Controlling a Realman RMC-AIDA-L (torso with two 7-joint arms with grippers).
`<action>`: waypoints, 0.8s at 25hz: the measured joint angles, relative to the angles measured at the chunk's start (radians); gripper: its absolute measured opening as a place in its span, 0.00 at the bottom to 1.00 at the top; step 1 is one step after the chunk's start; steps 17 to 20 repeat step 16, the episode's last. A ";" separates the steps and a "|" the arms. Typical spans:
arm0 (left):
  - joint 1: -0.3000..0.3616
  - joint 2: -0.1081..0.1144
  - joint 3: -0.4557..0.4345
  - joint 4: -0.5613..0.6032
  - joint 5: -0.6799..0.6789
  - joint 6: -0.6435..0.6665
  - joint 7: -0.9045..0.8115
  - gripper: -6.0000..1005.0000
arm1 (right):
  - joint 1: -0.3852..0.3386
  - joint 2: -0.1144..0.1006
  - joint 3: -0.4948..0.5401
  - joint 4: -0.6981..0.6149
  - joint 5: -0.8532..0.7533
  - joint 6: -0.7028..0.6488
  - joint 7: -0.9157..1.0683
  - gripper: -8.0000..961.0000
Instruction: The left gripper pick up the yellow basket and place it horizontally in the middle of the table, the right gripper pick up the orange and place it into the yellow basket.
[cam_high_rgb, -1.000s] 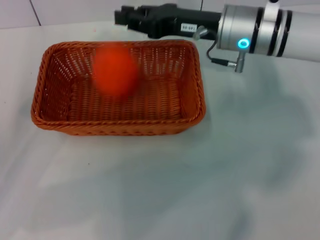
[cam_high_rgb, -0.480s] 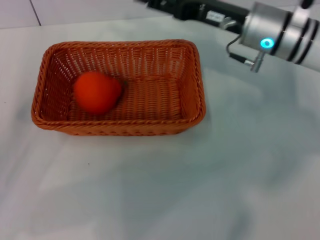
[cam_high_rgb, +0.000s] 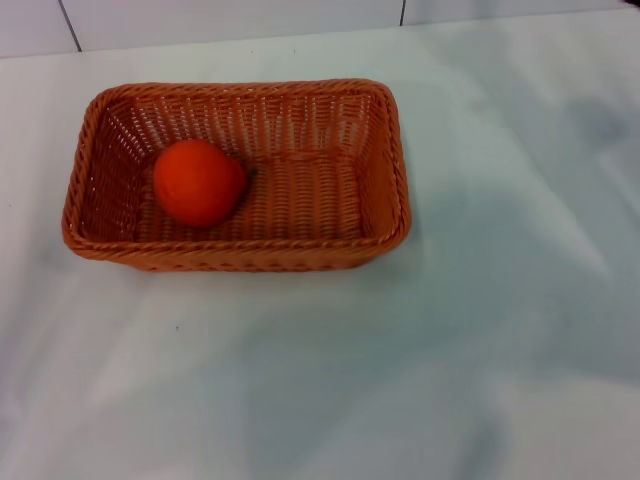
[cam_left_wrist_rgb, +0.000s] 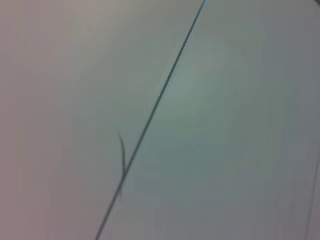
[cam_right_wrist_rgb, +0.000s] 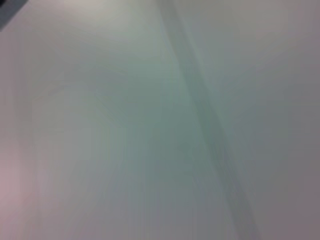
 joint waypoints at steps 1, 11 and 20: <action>0.000 0.000 -0.002 -0.022 -0.012 0.008 0.033 0.67 | -0.001 -0.001 0.017 0.028 0.033 -0.005 -0.048 0.87; -0.012 -0.005 -0.002 -0.153 -0.025 0.059 0.300 0.67 | -0.021 -0.002 0.075 0.107 0.070 0.131 -0.362 0.87; -0.023 0.001 -0.003 -0.146 -0.036 0.066 0.340 0.67 | -0.019 0.002 0.156 0.150 0.074 0.154 -0.363 0.87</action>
